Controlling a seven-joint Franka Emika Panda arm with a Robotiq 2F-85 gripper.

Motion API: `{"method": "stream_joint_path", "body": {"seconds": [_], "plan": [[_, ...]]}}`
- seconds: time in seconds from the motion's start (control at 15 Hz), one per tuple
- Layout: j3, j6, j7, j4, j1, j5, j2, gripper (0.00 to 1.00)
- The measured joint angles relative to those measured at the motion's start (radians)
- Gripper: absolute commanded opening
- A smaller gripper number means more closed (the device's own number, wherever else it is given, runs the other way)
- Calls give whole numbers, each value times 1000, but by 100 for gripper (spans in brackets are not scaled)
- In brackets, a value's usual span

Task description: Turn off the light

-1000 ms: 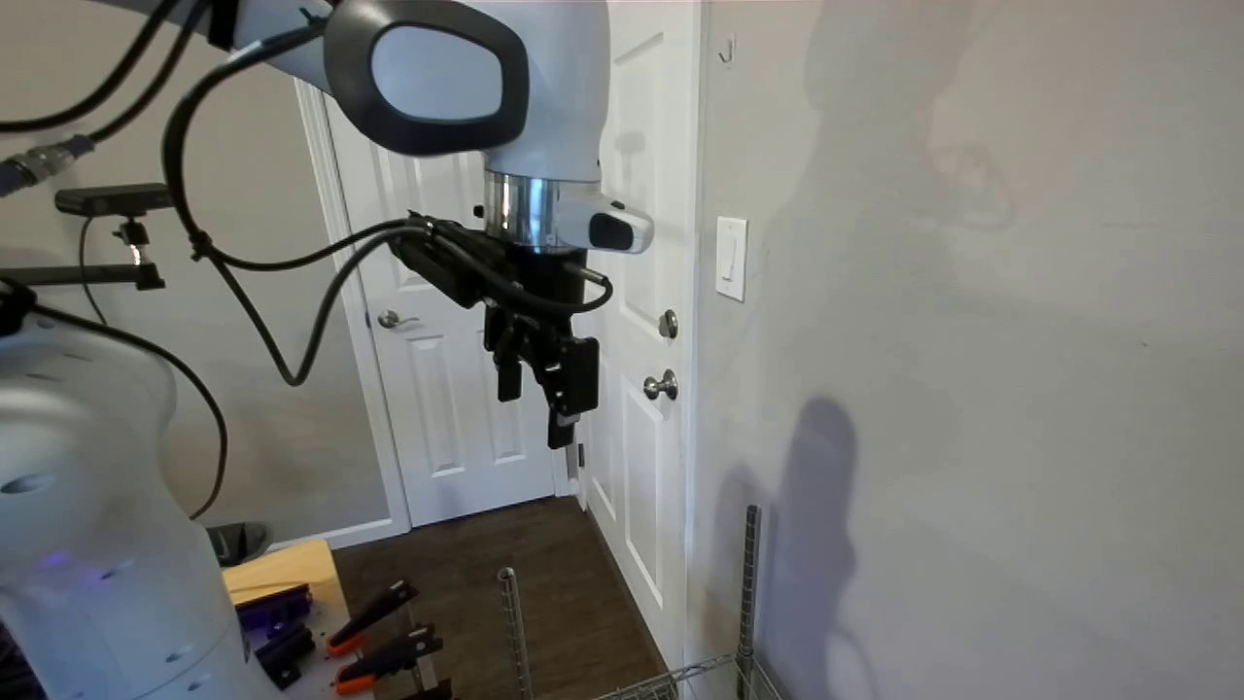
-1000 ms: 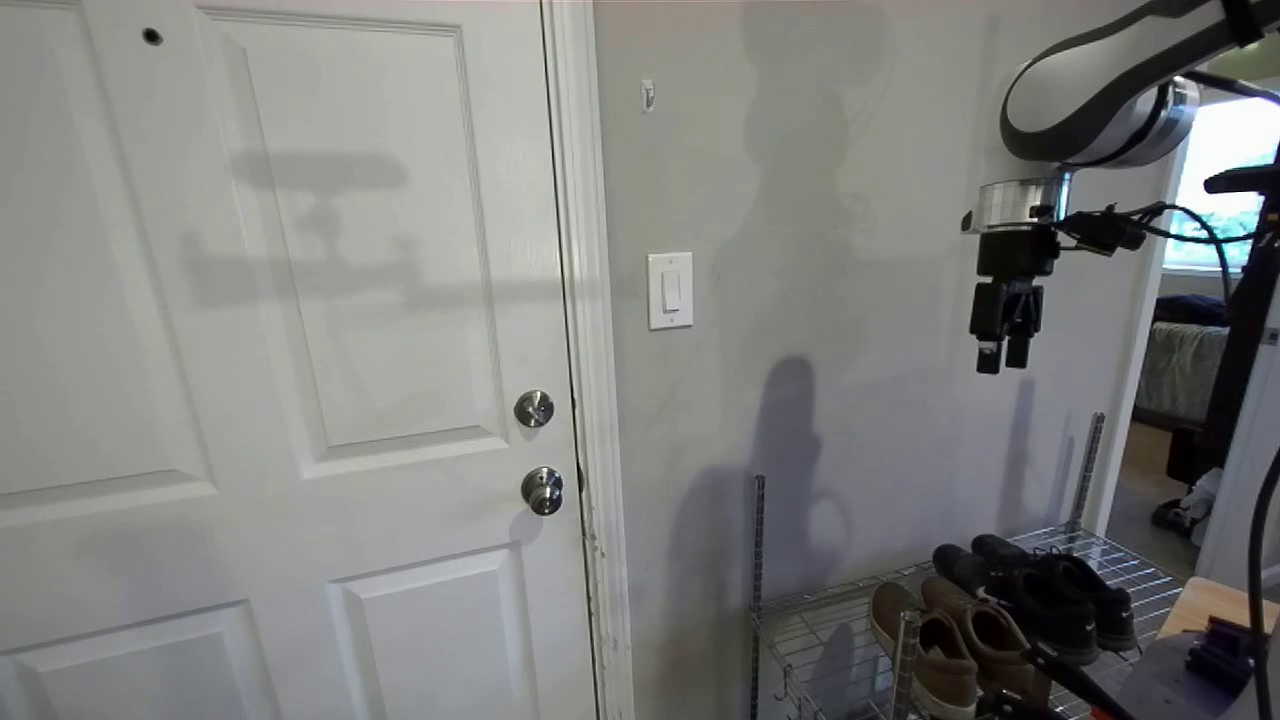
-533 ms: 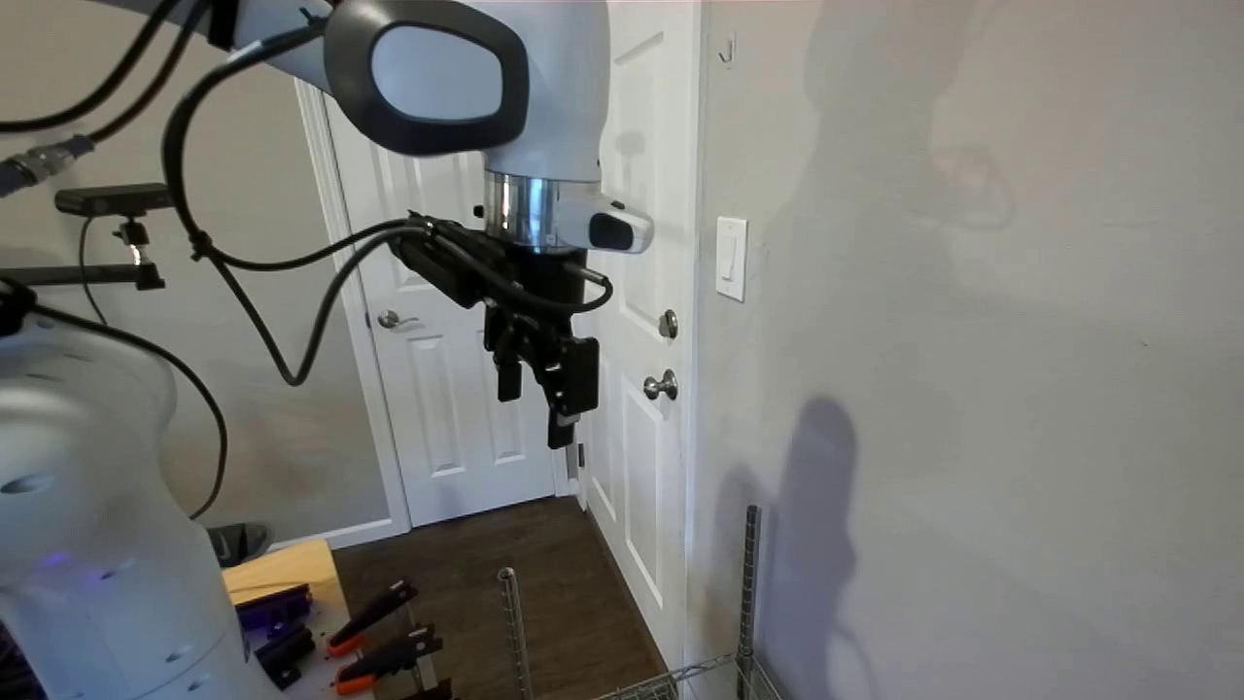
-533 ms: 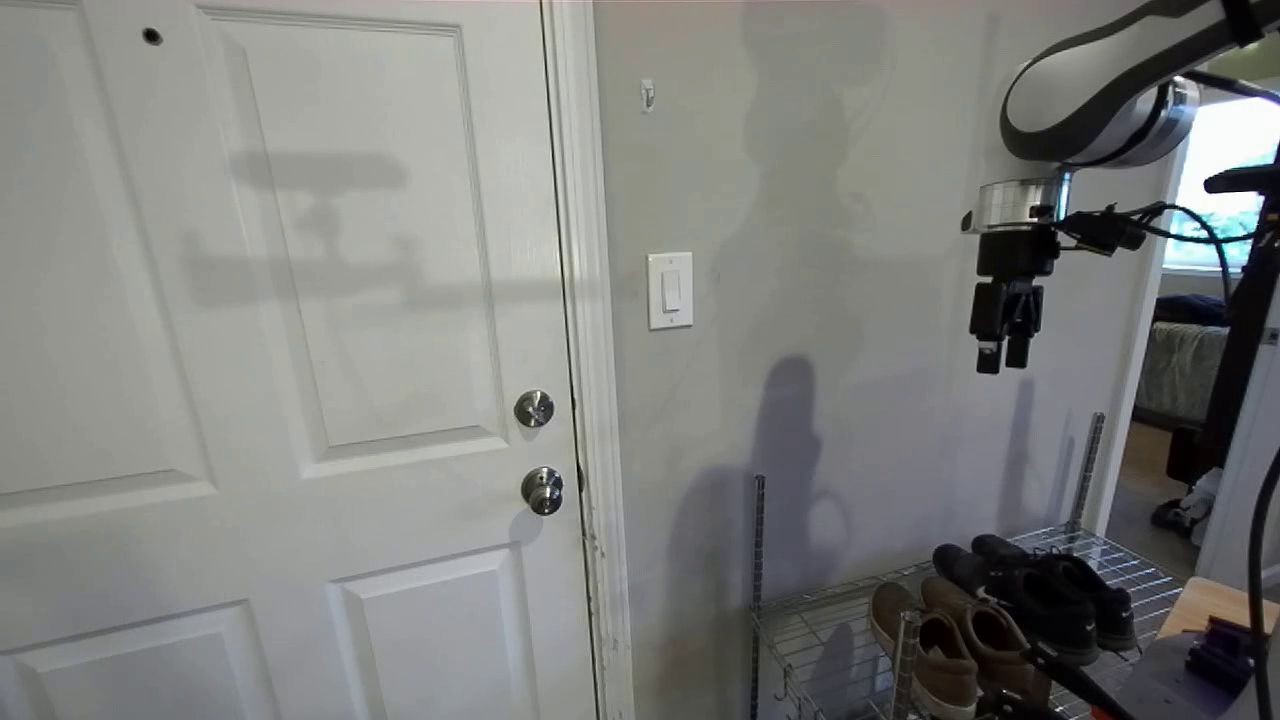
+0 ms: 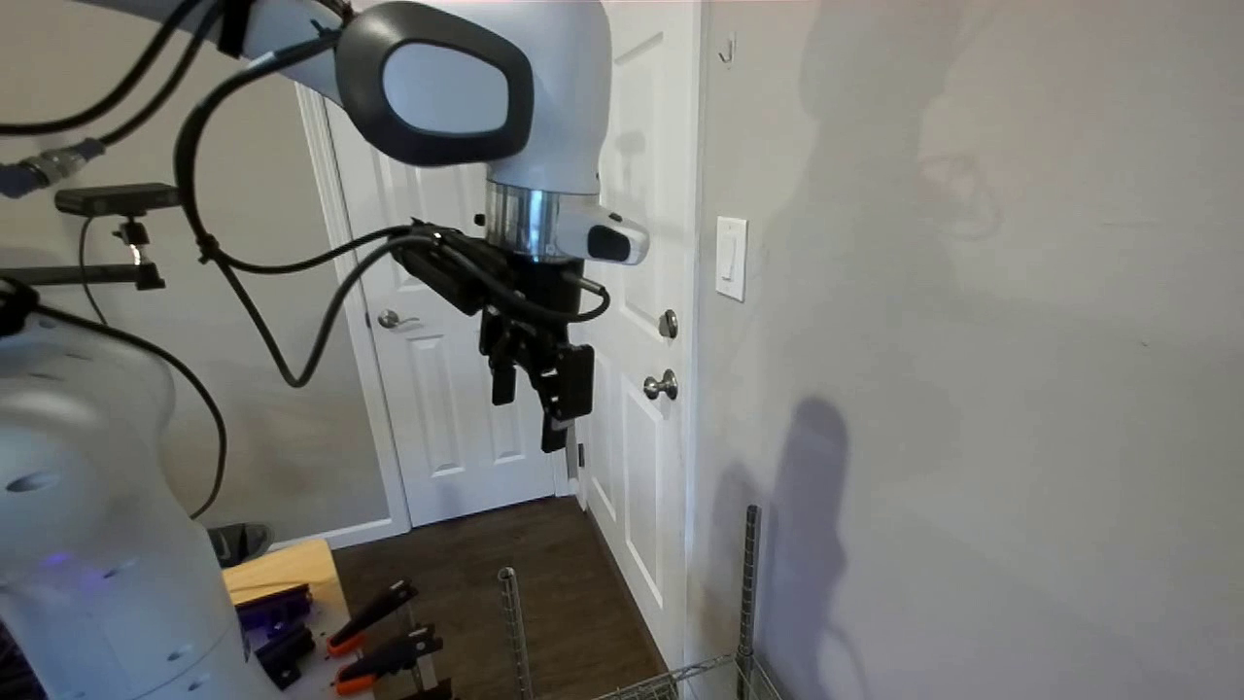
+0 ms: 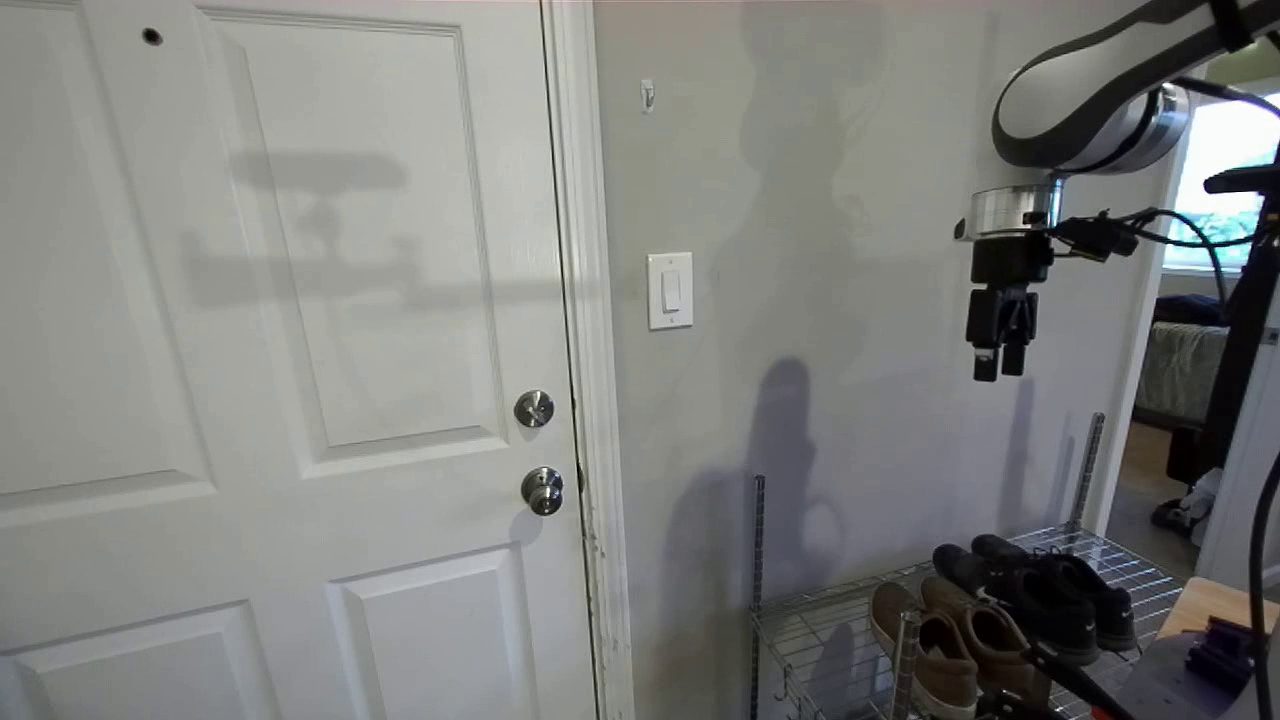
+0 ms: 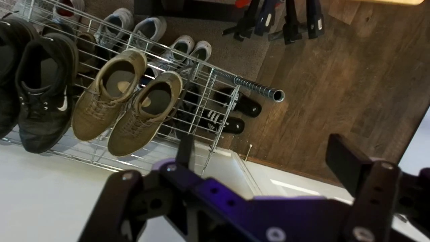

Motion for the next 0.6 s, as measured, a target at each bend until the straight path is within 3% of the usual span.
{"method": "stream_joint_path", "body": {"seconds": [0.27, 0.6], "plan": [[21, -66, -34, -14, 83, 52, 58, 100], [108, -46, -34, 2, 154, 76, 179, 100]]}}
